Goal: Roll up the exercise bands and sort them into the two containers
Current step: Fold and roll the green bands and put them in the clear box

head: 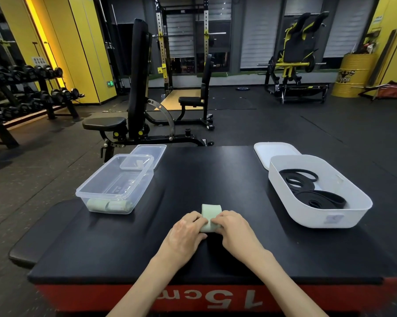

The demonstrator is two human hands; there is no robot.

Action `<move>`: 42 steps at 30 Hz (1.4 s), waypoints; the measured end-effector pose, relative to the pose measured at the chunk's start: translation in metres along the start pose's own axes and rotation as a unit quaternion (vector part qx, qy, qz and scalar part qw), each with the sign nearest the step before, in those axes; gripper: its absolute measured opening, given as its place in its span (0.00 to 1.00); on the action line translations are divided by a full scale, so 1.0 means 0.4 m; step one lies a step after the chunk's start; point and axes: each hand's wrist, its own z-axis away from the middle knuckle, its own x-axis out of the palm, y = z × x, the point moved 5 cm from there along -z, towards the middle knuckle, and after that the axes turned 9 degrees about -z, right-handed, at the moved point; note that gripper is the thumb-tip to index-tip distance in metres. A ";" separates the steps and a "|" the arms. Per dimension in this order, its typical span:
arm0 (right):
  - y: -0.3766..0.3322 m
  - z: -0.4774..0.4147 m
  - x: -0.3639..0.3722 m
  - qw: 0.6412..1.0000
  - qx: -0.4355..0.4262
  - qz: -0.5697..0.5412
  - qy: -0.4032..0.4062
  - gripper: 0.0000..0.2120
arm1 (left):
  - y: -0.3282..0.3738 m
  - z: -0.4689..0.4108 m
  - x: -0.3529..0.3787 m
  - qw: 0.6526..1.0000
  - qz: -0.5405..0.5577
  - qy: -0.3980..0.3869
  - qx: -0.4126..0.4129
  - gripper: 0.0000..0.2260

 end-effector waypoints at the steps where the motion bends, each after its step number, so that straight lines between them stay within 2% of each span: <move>1: 0.001 -0.001 0.000 1.000 0.004 -0.002 -0.005 0.14 | 0.001 -0.002 0.000 1.000 0.004 0.001 -0.002 0.09; 6: -0.004 0.018 -0.002 1.000 -0.002 -0.015 0.012 0.12 | -0.005 -0.010 0.003 1.000 0.025 0.001 -0.007 0.06; 10: -0.014 0.033 -0.006 0.999 -0.011 -0.036 0.037 0.14 | -0.011 -0.015 0.002 1.000 0.019 -0.007 -0.006 0.06; 15: -0.007 0.035 -0.011 0.997 0.018 -0.038 0.069 0.13 | -0.005 -0.024 0.004 1.000 -0.002 -0.019 -0.001 0.07; 20: -0.021 0.029 -0.014 0.997 0.025 -0.032 0.066 0.09 | -0.002 -0.012 0.002 0.999 0.019 -0.030 -0.017 0.10; 26: -0.021 0.043 -0.019 0.998 0.012 -0.020 0.061 0.08 | 0.016 -0.004 -0.013 0.999 0.002 -0.050 0.006 0.10; 36: -0.017 0.083 -0.012 0.999 0.001 0.000 0.034 0.11 | 0.025 0.022 -0.017 0.998 0.017 -0.059 0.033 0.10; 42: -0.027 0.079 -0.009 1.000 -0.003 -0.013 0.010 0.09 | 0.006 0.007 -0.006 0.996 0.043 -0.082 -0.003 0.14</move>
